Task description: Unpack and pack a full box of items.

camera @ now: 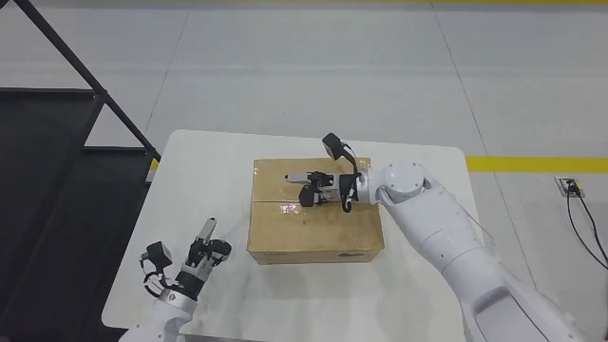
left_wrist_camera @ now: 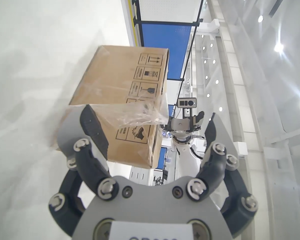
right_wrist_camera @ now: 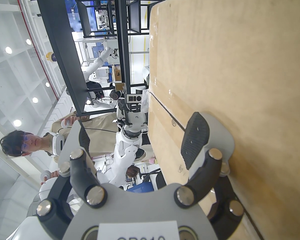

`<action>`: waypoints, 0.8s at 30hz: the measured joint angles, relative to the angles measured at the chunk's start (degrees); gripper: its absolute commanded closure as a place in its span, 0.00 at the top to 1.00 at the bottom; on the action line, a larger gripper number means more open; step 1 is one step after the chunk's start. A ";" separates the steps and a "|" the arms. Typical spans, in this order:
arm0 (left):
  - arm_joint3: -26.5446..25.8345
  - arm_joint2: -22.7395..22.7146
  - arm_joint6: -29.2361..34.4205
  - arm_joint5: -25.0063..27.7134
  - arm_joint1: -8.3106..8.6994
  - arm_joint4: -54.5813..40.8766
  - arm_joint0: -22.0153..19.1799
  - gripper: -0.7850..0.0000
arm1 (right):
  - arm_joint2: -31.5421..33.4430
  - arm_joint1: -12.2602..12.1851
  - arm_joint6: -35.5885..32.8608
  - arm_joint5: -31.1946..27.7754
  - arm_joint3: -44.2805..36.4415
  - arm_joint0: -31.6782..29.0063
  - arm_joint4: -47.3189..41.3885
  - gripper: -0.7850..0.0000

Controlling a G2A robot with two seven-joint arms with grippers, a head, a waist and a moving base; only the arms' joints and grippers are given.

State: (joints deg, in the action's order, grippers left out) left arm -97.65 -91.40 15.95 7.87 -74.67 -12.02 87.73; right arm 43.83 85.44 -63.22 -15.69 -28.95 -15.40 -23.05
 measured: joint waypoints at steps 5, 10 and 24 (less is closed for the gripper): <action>-0.80 -3.14 0.23 -0.68 0.44 0.57 1.42 1.00 | 0.29 0.20 -0.32 0.17 0.16 0.17 0.38 1.00; -1.47 -6.41 -1.01 -0.85 0.79 1.22 2.60 1.00 | 0.61 0.43 -0.76 0.18 0.61 0.37 0.66 1.00; -4.71 -1.88 20.03 5.56 1.83 2.40 5.20 1.00 | 1.68 0.94 -1.12 -0.10 2.12 0.95 1.24 1.00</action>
State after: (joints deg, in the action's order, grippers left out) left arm -102.37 -93.28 35.98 13.43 -72.84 -9.62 92.93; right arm 45.51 86.39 -64.34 -15.79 -26.84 -14.45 -21.81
